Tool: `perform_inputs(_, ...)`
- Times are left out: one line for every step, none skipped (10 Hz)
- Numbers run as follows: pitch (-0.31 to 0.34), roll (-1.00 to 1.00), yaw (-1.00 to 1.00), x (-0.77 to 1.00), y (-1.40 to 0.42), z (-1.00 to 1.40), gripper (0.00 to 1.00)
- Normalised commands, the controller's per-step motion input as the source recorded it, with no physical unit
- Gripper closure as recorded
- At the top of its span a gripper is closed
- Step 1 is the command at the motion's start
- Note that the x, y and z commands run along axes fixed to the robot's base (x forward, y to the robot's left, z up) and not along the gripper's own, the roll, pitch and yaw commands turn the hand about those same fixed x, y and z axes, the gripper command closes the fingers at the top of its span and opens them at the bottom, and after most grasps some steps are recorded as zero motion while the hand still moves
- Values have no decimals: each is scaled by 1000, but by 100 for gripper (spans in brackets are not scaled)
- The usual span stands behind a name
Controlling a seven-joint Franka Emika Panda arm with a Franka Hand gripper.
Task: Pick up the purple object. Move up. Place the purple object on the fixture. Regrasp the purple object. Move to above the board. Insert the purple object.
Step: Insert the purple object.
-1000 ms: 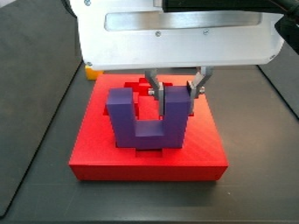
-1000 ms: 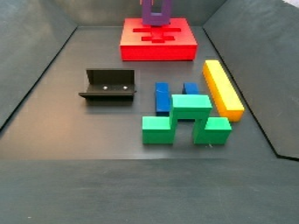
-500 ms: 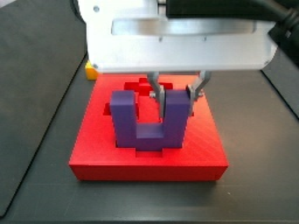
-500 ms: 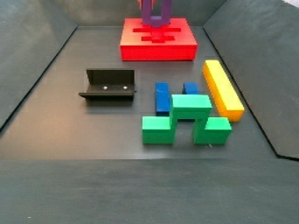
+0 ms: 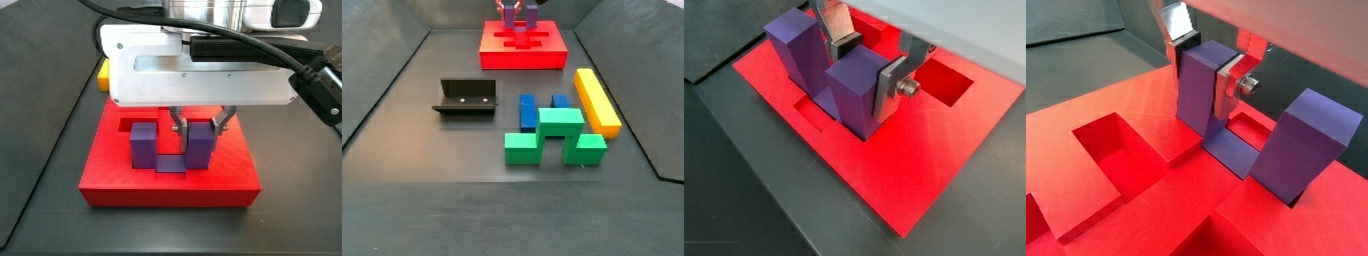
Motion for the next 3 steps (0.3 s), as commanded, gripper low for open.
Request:
perform_inputs(0, 9, -26, -23, 0, 0, 100)
perform_inputs(0, 13, 0, 0, 0, 0, 100)
perform_inputs(0, 3, 0, 0, 0, 0, 100)
